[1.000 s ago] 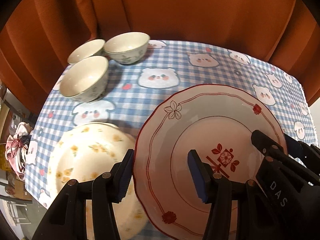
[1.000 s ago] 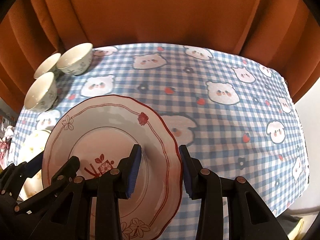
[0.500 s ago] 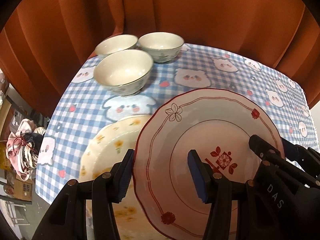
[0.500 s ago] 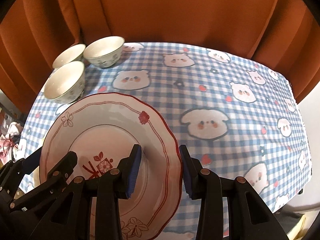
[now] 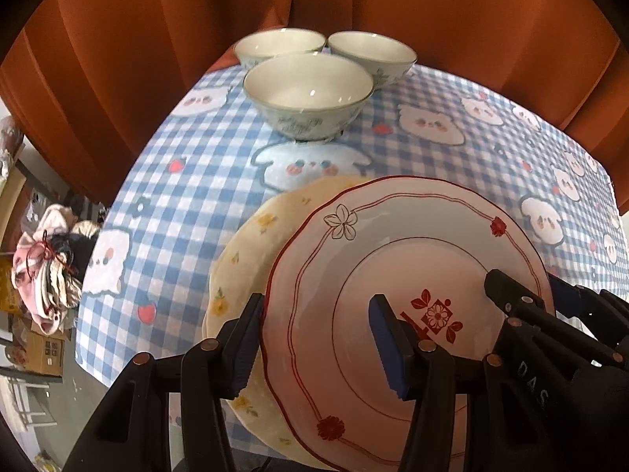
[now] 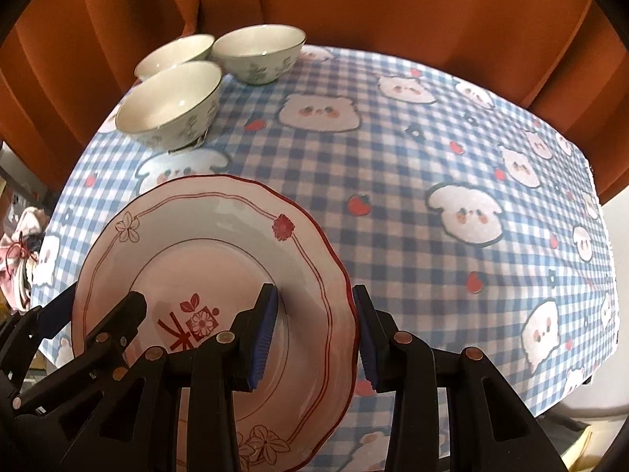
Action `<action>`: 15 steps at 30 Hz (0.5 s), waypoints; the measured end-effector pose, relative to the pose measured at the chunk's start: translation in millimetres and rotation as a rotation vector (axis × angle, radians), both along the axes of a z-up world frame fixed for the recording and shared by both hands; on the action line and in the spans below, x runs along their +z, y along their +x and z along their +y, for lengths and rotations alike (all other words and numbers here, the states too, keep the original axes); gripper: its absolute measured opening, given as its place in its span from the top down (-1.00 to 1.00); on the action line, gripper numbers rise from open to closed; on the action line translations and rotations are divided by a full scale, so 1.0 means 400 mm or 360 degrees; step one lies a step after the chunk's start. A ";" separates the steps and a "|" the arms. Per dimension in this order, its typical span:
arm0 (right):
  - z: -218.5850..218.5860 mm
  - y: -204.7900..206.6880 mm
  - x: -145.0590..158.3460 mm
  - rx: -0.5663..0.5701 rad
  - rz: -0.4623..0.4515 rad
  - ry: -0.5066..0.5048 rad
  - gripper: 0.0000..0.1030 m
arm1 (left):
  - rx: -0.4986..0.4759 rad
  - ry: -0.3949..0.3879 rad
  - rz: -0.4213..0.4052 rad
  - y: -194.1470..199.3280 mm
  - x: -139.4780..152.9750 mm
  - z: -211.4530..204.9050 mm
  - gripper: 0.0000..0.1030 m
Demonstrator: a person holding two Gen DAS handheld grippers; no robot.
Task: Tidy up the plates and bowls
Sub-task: 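Lower the red-rimmed plate onto the yellow-flowered stack and open both tools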
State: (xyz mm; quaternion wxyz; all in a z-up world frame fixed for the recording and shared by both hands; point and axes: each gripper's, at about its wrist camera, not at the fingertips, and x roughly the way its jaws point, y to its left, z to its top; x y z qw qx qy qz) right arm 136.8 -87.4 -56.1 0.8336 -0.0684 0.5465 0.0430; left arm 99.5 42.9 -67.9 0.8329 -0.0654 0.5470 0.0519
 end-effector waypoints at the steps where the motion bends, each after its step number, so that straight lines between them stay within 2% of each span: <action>1: 0.007 -0.001 -0.007 0.0001 0.0012 -0.0010 0.19 | 0.0003 -0.0008 0.0011 -0.001 -0.007 0.005 -0.06; 10: 0.036 0.001 -0.053 0.0002 0.0087 -0.0057 0.18 | 0.0006 -0.0035 0.0031 -0.004 -0.030 0.023 -0.04; 15: 0.029 0.006 -0.059 -0.0022 0.0119 -0.0010 0.17 | -0.0015 -0.0028 0.0019 -0.004 -0.031 0.025 -0.04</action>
